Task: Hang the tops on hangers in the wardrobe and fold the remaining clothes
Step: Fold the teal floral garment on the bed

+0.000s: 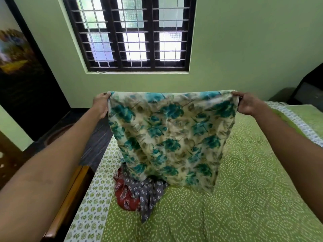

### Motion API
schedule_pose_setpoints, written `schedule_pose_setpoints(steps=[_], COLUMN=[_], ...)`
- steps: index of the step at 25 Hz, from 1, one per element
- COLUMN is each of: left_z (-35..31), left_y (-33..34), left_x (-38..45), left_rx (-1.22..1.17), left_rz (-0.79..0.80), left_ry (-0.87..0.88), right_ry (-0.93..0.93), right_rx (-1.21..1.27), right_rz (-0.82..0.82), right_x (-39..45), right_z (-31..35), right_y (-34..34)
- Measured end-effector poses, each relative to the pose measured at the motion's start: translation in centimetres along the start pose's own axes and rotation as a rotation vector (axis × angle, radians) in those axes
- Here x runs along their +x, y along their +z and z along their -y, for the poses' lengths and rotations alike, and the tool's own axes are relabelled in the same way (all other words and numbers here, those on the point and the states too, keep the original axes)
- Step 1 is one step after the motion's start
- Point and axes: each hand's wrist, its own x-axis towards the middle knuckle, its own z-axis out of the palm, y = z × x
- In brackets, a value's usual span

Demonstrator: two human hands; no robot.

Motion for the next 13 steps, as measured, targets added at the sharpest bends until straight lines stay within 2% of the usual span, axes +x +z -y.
schedule_pose_setpoints(steps=[3, 7, 9, 11, 13], left_z=[0.4, 0.3, 0.4, 0.5, 0.9], left_y=[-0.1, 0.0, 0.2, 0.3, -0.1], left_x=[0.7, 0.7, 0.9, 0.5, 0.5], left_rx=[0.23, 0.343, 0.32, 0.208, 0.296], left_rz=[-0.019, -0.071, -0.066, 0.102, 0.254], left_ry=[0.033, 0.056, 0.076, 0.045, 0.01], right_ry=[-0.021, -0.041, -0.043, -0.046, -0.074], right_rx=[-0.116, -0.167, -0.164, -0.125, -0.258], right_rz=[-0.056, -0.095, -0.079, 0.014, 0.099], right_x=[0.1, 1.2, 1.7, 1.5, 1.4], right_z=[-0.4, -0.6, -0.7, -0.7, -1.0], right_y=[-0.2, -0.4, -0.5, -0.6, -0.8])
